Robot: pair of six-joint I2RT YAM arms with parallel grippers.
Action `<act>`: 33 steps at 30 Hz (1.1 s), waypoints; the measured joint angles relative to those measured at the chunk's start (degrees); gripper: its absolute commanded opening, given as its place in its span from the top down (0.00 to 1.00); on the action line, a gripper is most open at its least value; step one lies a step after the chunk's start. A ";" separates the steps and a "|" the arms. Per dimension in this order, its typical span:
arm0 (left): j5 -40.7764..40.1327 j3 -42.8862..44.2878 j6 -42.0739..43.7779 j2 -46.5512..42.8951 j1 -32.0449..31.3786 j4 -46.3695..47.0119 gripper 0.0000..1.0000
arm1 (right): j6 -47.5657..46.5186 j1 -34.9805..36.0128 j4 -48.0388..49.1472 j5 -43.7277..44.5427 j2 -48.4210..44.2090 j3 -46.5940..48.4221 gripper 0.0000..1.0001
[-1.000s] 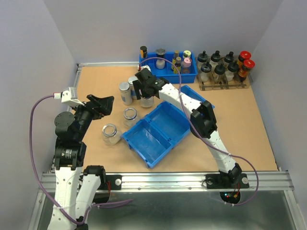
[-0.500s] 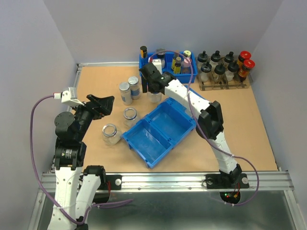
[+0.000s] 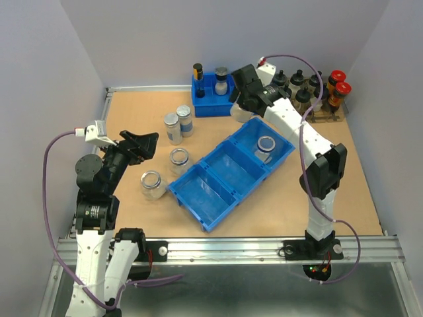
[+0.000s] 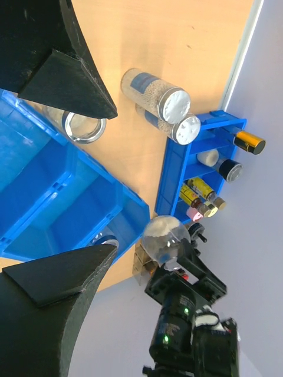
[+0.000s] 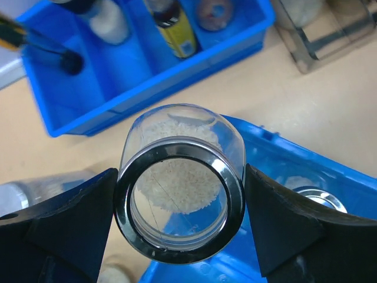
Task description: Organize the condiment bottles
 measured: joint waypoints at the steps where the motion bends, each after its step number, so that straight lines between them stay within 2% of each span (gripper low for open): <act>1: 0.04 -0.07 -0.13 0.00 0.00 0.00 0.01 | 1.05 -0.85 -0.39 0.07 0.00 -1.55 1.00; 10: 0.72 -0.83 -0.66 0.11 0.00 0.83 0.01 | 5.16 -1.68 -4.35 -0.70 1.38 -8.07 1.00; 28: 0.74 -0.85 -0.63 0.09 0.00 0.87 0.01 | 11.50 -2.08 -3.61 -0.04 1.31 -23.74 1.00; 33: 0.74 -1.05 -0.63 0.09 0.00 1.03 0.01 | 12.33 -2.08 -2.40 -0.04 -1.73 -27.50 1.00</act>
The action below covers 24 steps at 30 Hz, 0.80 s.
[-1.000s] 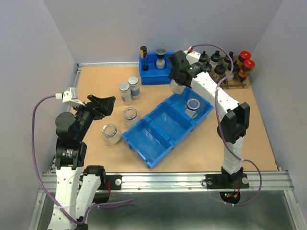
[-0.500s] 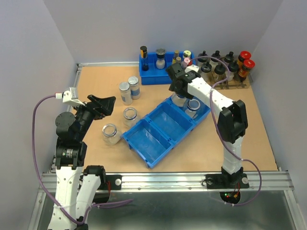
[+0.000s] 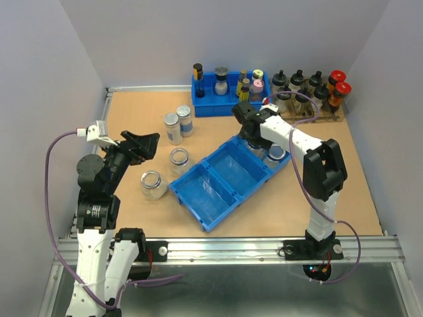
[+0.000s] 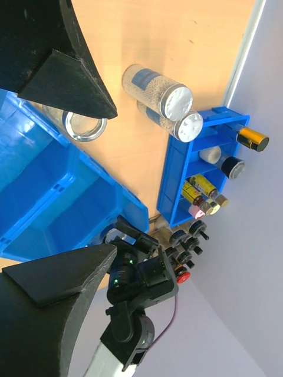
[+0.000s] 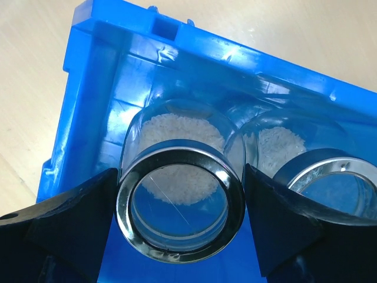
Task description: Organize the condiment bottles
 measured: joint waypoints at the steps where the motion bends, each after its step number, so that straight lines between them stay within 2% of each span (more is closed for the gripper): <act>1: 0.00 -0.11 0.00 0.00 0.00 0.13 0.01 | -0.02 -0.04 -0.15 0.02 -0.44 -0.48 1.00; 2: 0.00 -0.33 -0.02 0.00 0.00 0.31 0.01 | -0.02 -0.11 -0.22 0.02 -0.68 -0.72 0.99; 3: 0.02 -0.55 -0.02 0.00 0.00 0.46 0.01 | -0.04 -0.22 -0.33 0.00 -0.81 -0.85 0.93; 4: 0.09 -0.72 -0.02 0.00 0.00 0.52 0.01 | -0.07 -0.37 -0.37 -0.09 -0.81 -0.85 0.80; 5: 0.15 -0.81 -0.04 0.11 0.00 0.55 0.01 | -0.17 -0.61 -0.33 -0.52 -0.81 -0.85 0.73; 6: 0.20 -0.81 -0.04 0.20 0.00 0.63 0.01 | -0.28 -0.76 -0.28 -0.90 -0.81 -0.85 0.58; 9: 0.35 -0.81 -0.07 0.42 0.00 0.83 0.01 | -0.72 -1.25 -0.22 -1.81 -0.79 -0.79 0.36; 12: 0.37 -0.81 -0.13 0.44 0.00 0.96 0.01 | -1.38 -1.60 -0.44 -2.27 -0.13 -0.02 0.23; 21: 0.35 -0.81 -0.44 0.09 0.00 1.05 0.01 | -2.75 -2.38 -0.70 -2.60 2.97 4.90 0.06; 24: 0.35 -0.81 -0.44 0.13 0.00 1.05 0.01 | -3.15 -2.67 -0.68 -2.60 3.17 6.16 0.05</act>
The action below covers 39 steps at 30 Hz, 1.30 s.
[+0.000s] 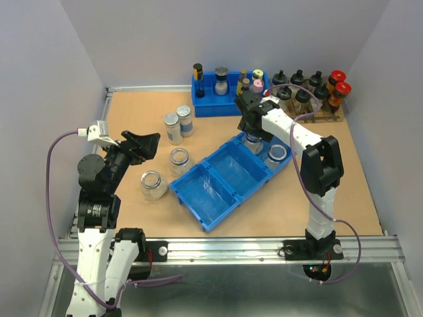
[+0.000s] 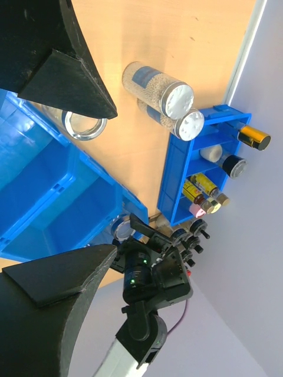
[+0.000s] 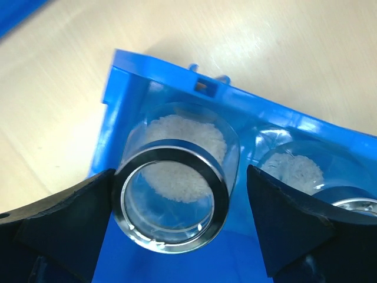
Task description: Organize the condiment bottles
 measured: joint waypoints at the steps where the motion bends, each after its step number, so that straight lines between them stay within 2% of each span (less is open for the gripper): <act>1: 0.00 0.00 0.02 0.00 0.00 0.00 0.01 | -0.17 -0.04 0.13 0.00 0.00 0.74 0.06; 14: -0.02 -0.04 0.00 -0.02 0.00 0.04 0.01 | -1.49 -0.70 0.15 -0.66 -1.18 1.33 0.03; 20: -0.31 -0.04 0.02 -0.02 0.00 0.02 0.01 | -6.71 -0.70 0.35 -3.74 -10.32 1.29 0.04; 23: -0.94 -0.04 0.02 0.02 0.00 0.02 0.01 | -12.33 -0.70 2.27 -9.79 -15.30 1.11 0.07; 26: -1.68 -0.04 0.00 0.20 0.00 0.02 0.01 | -19.23 -0.37 5.99 -19.74 -17.77 1.07 0.06; 29: -3.37 -0.04 -0.07 0.42 0.00 -0.02 0.01 | -25.64 3.10 8.17 -25.55 -16.57 1.09 0.04; 33: -6.62 -0.04 -0.48 0.11 0.00 -0.63 0.01 | -32.94 11.93 10.12 -32.41 -11.93 1.46 0.01; 39: -10.47 -0.04 -0.61 -1.88 0.00 -2.03 0.01 | -41.83 22.86 10.58 -36.26 -3.87 6.80 0.00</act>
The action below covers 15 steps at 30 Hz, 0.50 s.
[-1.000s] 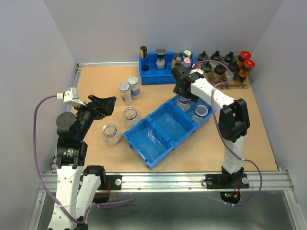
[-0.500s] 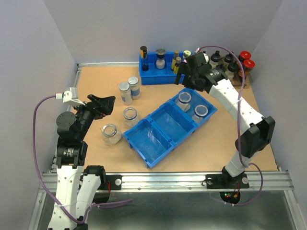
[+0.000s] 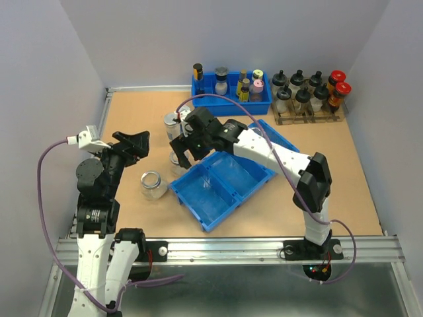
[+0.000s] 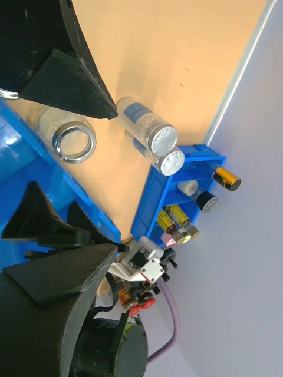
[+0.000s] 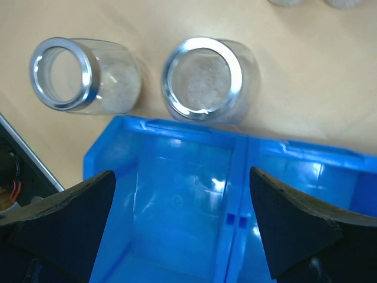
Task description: Organize the condiment bottles
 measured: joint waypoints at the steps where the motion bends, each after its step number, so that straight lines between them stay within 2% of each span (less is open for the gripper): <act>1: -0.46 0.00 0.00 -0.39 0.00 -0.22 0.01 | -1.64 0.98 -0.07 0.00 0.94 1.36 0.00; 8: -2.25 0.00 0.02 -1.97 0.00 -1.92 0.01 | -6.75 4.26 0.81 3.61 5.44 9.05 0.00; 15: -3.63 0.11 0.48 -2.71 -0.02 -3.78 0.01 | -9.57 4.72 1.55 8.59 14.03 15.10 0.00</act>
